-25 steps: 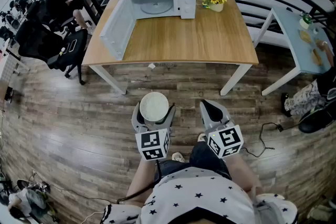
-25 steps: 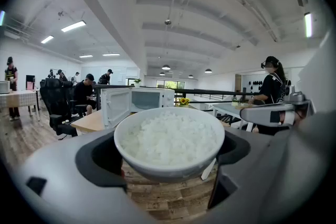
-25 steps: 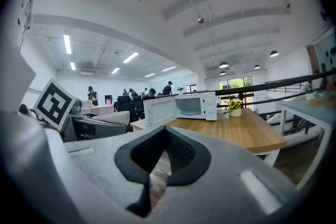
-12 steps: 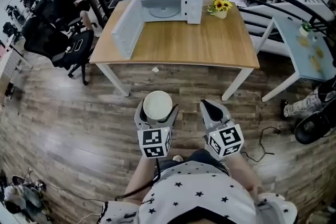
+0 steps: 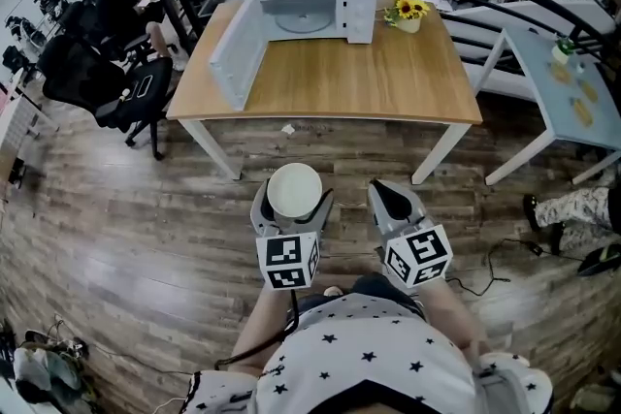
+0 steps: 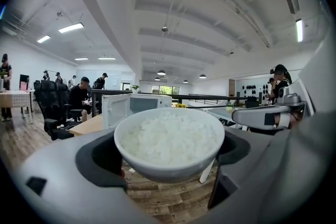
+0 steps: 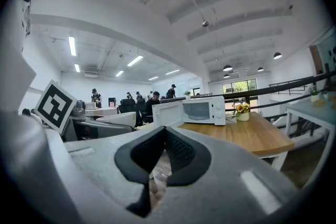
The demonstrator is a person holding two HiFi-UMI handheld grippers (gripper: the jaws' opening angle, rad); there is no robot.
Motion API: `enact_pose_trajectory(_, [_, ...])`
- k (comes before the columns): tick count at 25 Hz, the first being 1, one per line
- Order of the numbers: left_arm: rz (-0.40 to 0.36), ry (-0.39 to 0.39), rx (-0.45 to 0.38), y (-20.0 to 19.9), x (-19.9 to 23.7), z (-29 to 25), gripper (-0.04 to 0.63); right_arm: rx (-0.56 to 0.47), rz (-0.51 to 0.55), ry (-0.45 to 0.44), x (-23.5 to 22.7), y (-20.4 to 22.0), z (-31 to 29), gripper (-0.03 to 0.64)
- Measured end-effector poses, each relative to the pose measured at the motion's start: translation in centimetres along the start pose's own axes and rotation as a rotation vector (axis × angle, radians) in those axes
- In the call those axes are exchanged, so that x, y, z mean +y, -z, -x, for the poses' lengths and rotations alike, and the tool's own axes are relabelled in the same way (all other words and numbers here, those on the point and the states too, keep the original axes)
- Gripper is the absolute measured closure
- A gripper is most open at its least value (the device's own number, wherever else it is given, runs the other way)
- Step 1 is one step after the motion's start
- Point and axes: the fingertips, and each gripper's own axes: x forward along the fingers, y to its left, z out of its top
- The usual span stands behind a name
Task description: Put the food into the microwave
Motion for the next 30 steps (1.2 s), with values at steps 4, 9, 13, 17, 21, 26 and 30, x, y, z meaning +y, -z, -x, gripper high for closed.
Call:
enact_pose_trajectory(4, [0.007,0.005,-0.001,0.1,0.7,0.2,0.101,0.006,0.004,-0.009,1.3,0.5,-0.2,0.611])
enact_pose_trajectory(9, [0.018,0.015,0.007,0.6,1.0,0.3,0.101,0.024,-0.017,-0.012,1.9,1.2,-0.2,0.611])
enact_pose_trajectory(13, [0.028,0.019,0.014,0.7,1.2,-0.3,0.101,0.030,-0.020,-0.010,1.7,1.3,-0.6,0.611])
enact_pose_trajectory(17, [0.037,0.016,0.012,0.7,1.6,-1.1,0.101,0.030,-0.020,-0.015,1.4,1.5,-1.5,0.611])
enact_pose_trajectory(21, [0.033,0.008,0.012,0.6,2.0,-2.6,0.101,0.026,-0.024,-0.026,0.3,1.4,-3.0,0.611])
enact_pose_trajectory(26, [0.038,-0.014,-0.001,0.2,3.3,-5.1,0.101,0.018,-0.015,-0.036,-1.3,1.3,-5.9,0.611])
enact_pose_trajectory(30, [0.042,-0.032,-0.001,-0.6,4.6,-7.8,0.101,0.020,0.009,-0.052,-2.8,0.5,-8.7,0.612])
